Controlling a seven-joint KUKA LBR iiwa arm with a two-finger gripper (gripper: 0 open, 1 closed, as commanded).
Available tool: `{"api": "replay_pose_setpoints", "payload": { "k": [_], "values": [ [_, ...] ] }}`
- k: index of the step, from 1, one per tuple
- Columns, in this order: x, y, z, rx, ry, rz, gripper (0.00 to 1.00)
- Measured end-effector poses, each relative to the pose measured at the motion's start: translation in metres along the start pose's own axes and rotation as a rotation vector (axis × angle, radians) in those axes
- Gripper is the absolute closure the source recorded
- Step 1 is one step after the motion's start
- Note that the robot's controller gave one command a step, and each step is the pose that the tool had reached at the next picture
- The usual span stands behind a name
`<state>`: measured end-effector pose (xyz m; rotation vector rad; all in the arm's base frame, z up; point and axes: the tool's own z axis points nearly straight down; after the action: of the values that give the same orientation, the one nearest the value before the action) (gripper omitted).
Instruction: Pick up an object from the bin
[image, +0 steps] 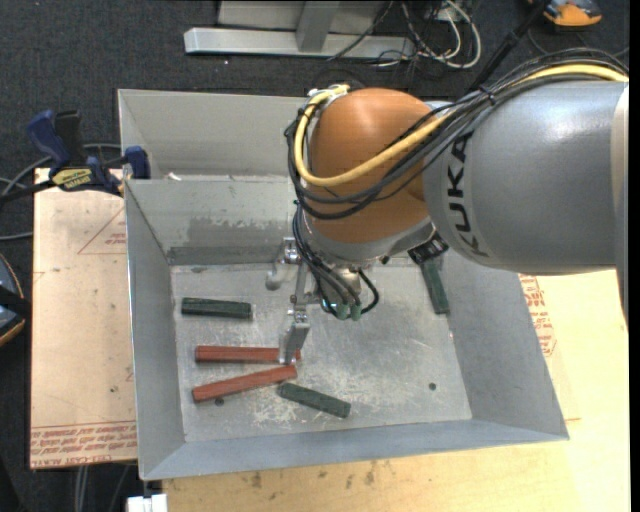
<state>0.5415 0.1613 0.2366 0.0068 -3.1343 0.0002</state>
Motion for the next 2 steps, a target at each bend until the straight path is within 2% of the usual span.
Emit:
{"api": "replay_pose_setpoints", "payload": {
  "k": [1, 2],
  "values": [
    [-0.002, -0.001, -0.005, -0.001, -0.008, 0.003, 0.00],
    [0.012, -0.014, 0.035, -0.003, -0.016, -0.020, 0.00]
  ]
}}
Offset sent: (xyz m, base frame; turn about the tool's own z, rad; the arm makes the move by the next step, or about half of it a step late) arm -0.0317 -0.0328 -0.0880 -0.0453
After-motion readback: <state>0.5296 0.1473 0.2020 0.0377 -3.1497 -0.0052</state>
